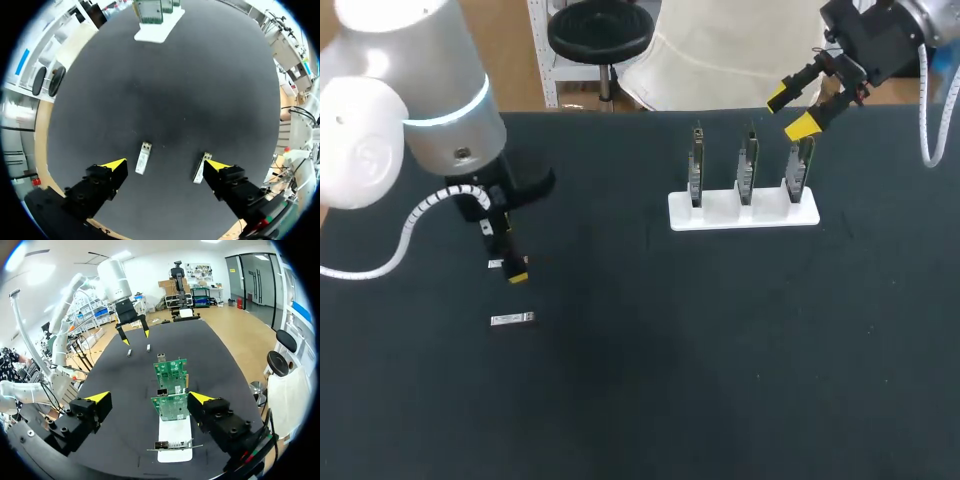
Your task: Pick up the optical module with the left hand, and insert it into the network port with the right hand.
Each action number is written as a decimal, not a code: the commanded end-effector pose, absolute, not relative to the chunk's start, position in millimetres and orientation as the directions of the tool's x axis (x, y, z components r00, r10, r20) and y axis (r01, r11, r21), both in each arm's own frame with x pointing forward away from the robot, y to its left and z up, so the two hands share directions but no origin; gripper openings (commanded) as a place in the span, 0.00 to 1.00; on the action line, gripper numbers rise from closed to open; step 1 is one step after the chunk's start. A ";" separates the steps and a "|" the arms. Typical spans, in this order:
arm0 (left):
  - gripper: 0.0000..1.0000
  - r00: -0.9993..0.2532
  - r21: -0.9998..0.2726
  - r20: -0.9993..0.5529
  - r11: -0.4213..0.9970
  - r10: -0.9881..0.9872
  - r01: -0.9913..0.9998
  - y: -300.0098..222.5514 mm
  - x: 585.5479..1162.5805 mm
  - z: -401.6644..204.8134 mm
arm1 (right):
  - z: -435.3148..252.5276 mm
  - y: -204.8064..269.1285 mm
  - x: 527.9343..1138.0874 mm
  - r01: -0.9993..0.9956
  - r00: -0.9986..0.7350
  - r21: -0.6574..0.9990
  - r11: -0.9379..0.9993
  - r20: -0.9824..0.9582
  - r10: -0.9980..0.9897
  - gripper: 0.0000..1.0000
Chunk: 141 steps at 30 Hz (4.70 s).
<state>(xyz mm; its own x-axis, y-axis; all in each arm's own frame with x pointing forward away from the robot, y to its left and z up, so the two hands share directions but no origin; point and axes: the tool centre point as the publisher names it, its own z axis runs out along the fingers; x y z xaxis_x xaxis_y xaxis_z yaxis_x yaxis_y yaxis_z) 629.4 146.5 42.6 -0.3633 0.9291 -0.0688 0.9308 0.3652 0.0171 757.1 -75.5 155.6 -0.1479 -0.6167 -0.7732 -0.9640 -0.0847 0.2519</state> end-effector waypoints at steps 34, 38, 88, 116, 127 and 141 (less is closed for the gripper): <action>1.00 -0.307 -0.046 0.009 0.307 0.952 0.951 182.1 654.6 -7.2 | 155.6 -75.1 754.1 -0.966 -0.147 0.247 -0.079 -0.773 -0.617 1.00; 1.00 -0.300 -0.049 0.014 0.300 0.954 0.953 183.4 657.9 -8.0 | 155.6 -75.1 754.1 -0.966 -0.147 0.247 -0.079 -0.773 -0.617 1.00; 0.00 -0.415 -0.013 -0.205 0.421 0.886 0.907 149.3 682.0 -0.7 | 155.6 -75.1 754.1 -0.966 -0.147 0.247 -0.079 -0.773 -0.617 1.00; 0.00 -0.044 0.147 -0.879 0.356 0.475 0.923 -17.5 794.5 196.7 | 155.6 -75.1 754.1 -0.966 -0.147 0.247 -0.079 -0.773 -0.617 1.00; 0.00 0.070 0.163 -0.936 0.248 0.346 0.955 -80.8 779.5 222.2 | 155.6 -75.1 754.1 -0.966 -0.147 0.247 -0.079 -0.773 -0.617 1.00; 0.00 0.075 0.101 -0.982 0.146 0.172 0.984 -140.9 766.4 229.7 | 155.6 -75.1 754.1 -0.966 -0.147 0.247 -0.079 -0.773 -0.617 1.00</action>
